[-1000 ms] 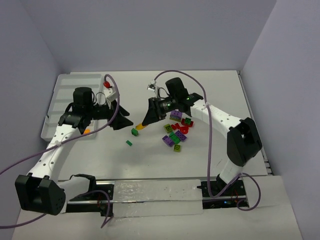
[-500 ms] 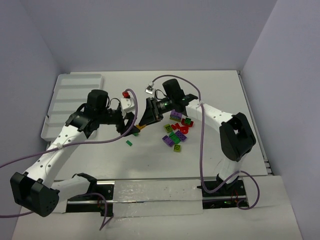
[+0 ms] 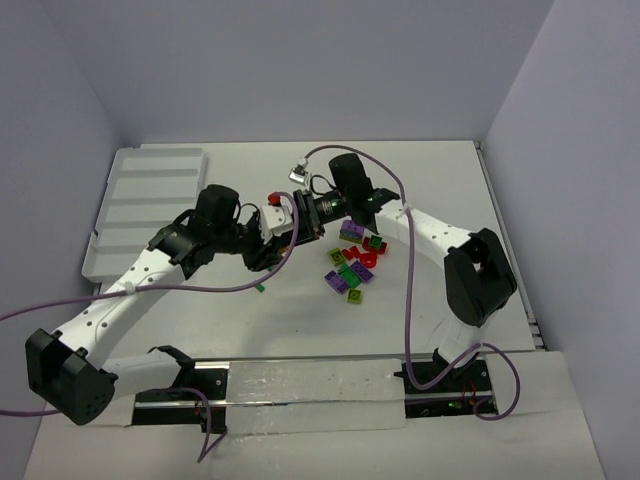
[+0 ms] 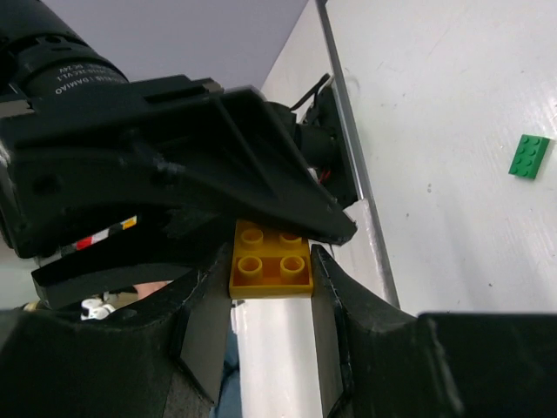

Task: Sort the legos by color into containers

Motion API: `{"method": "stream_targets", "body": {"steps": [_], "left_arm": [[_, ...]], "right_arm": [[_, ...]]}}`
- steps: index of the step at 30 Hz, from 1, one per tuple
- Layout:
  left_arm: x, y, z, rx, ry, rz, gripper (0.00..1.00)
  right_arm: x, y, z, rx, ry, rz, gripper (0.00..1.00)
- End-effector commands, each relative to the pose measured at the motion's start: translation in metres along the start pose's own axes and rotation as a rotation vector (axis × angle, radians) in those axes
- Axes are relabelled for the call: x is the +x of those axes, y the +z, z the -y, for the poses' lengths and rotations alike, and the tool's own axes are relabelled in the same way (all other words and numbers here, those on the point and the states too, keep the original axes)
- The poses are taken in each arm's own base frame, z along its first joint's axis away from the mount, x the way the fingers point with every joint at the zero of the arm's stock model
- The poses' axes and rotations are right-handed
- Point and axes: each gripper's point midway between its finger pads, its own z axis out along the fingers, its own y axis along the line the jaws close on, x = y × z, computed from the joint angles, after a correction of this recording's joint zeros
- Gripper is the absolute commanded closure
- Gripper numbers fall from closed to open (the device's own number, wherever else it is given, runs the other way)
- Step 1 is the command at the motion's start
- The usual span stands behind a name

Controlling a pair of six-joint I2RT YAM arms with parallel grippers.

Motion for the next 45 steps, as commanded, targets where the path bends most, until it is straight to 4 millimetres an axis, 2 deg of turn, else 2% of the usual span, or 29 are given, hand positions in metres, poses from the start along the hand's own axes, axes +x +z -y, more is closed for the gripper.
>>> {"method": "stream_targets", "body": {"steps": [1, 6, 9, 11, 12, 13, 14, 16, 17, 19, 21, 23, 25, 26, 28, 30, 34, 37, 40, 42, 45], "left_arm": [[-0.009, -0.001, -0.013, -0.069, 0.029, 0.01, 0.6], [-0.002, -0.002, -0.011, -0.072, 0.016, -0.007, 0.78], [0.0, -0.003, -0.01, -0.081, 0.001, -0.008, 0.98], [0.004, -0.002, -0.01, -0.092, -0.02, -0.009, 1.0], [0.005, -0.002, -0.01, -0.095, -0.029, -0.008, 1.0], [0.006, -0.002, -0.009, -0.095, -0.035, -0.008, 1.0], [0.008, -0.002, -0.006, -0.091, -0.048, -0.006, 1.0], [0.012, -0.007, -0.004, -0.092, -0.061, -0.006, 1.0], [0.014, -0.008, -0.002, -0.09, -0.068, -0.008, 1.0], [0.019, -0.015, -0.001, -0.1, -0.093, -0.009, 1.0], [0.025, -0.023, -0.006, -0.15, -0.13, -0.025, 1.0], [0.035, -0.03, -0.009, -0.18, -0.161, -0.062, 1.0], [0.056, -0.047, -0.027, -0.268, -0.211, -0.115, 1.0], [0.062, -0.053, -0.032, -0.296, -0.226, -0.129, 1.0], [0.082, -0.07, -0.047, -0.369, -0.266, -0.181, 1.0], [0.095, -0.085, -0.06, -0.419, -0.295, -0.219, 1.0], [0.115, -0.108, -0.084, -0.471, -0.288, -0.314, 1.0], [0.124, -0.126, -0.098, -0.488, -0.297, -0.354, 1.0], [0.142, -0.14, -0.122, -0.508, -0.285, -0.401, 1.0], [0.151, -0.149, -0.133, -0.518, -0.276, -0.42, 1.0], [0.171, -0.167, -0.154, -0.498, -0.151, -0.484, 1.0]], "right_arm": [[0.004, -0.008, -0.03, -0.064, -0.08, -0.003, 1.0], [0.001, -0.011, -0.033, -0.071, -0.089, -0.001, 1.0], [-0.002, -0.015, -0.03, -0.066, -0.09, 0.008, 1.0], [-0.002, -0.016, -0.029, -0.066, -0.088, 0.008, 0.99], [-0.002, -0.016, -0.028, -0.066, -0.085, 0.008, 0.94], [-0.002, -0.017, -0.027, -0.066, -0.083, 0.008, 0.84], [-0.005, -0.021, -0.024, -0.059, -0.083, 0.02, 0.66], [-0.011, -0.029, -0.018, -0.038, -0.078, 0.046, 0.39], [-0.015, -0.034, -0.016, -0.025, -0.085, 0.064, 0.3], [-0.029, -0.051, -0.008, 0.024, -0.099, 0.111, 0.23], [-0.049, -0.082, 0.015, 0.169, -0.145, 0.176, 0.22], [-0.062, -0.103, 0.03, 0.299, -0.19, 0.22, 0.21], [-0.078, -0.152, 0.046, 0.465, -0.22, 0.309, 0.19], [-0.078, -0.164, 0.041, 0.505, -0.252, 0.332, 0.19], [-0.078, -0.189, 0.049, 0.642, -0.312, 0.358, 0.17], [-0.071, -0.207, 0.044, 0.739, -0.374, 0.382, 0.13], [-0.059, -0.233, 0.037, 0.896, -0.514, 0.399, 0.04], [-0.057, -0.253, 0.034, 1.011, -0.577, 0.428, 0.01], [-0.058, -0.27, 0.033, 1.107, -0.653, 0.478, 0.0], [-0.053, -0.275, 0.038, 1.141, -0.682, 0.489, 0.0], [-0.05, -0.277, 0.047, 1.171, -0.756, 0.506, 0.0]]}}
